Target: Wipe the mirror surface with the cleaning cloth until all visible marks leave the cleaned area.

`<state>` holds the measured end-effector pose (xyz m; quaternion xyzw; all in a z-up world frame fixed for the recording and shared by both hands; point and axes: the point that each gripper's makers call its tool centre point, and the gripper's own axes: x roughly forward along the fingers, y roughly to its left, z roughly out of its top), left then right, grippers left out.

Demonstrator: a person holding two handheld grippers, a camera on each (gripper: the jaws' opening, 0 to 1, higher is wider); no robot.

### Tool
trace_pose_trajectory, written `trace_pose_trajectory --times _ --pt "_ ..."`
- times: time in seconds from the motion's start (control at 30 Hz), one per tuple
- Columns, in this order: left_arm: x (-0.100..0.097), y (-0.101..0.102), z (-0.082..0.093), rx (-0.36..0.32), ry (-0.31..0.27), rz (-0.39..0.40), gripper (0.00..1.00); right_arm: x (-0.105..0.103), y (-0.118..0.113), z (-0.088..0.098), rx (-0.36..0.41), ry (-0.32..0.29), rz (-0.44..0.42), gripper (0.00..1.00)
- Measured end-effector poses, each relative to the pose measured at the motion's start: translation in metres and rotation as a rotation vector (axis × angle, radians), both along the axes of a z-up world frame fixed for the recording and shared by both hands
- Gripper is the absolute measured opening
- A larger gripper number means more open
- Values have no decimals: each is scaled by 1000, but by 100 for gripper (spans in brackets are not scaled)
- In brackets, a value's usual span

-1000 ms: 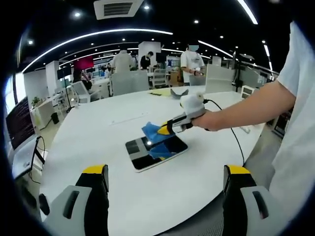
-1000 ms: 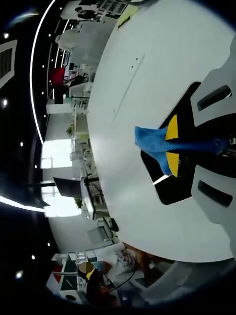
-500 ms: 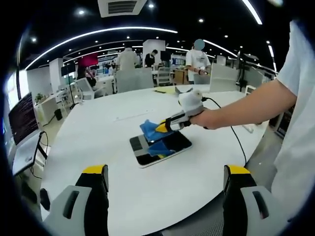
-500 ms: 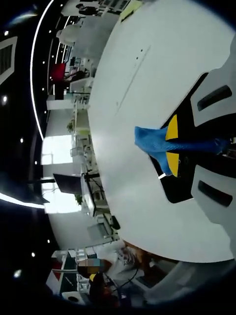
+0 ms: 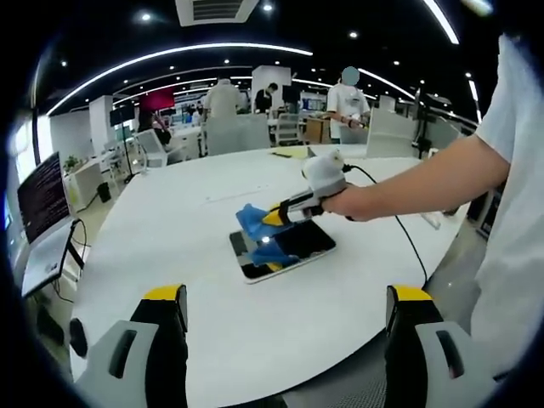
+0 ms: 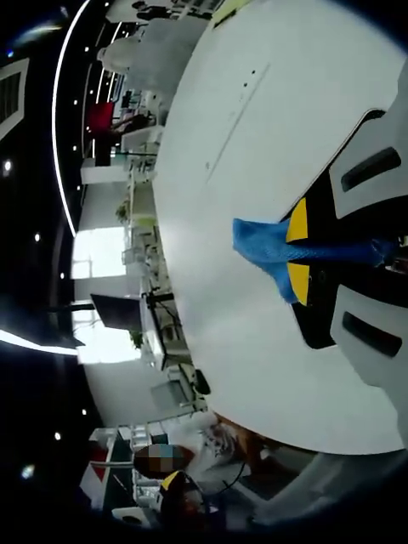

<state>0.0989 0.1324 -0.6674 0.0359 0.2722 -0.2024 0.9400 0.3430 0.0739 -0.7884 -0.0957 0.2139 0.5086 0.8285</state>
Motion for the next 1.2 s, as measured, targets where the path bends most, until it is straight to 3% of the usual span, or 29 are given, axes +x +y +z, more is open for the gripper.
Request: trace_pose_trajectory --times 0.6,1.2 --pt "-2 10 -2 3 6 23 98 8 18 3 2 4 17 2" --pt "-6 16 -6 25 26 34 98 25 32 -9 -10 8 29 2"
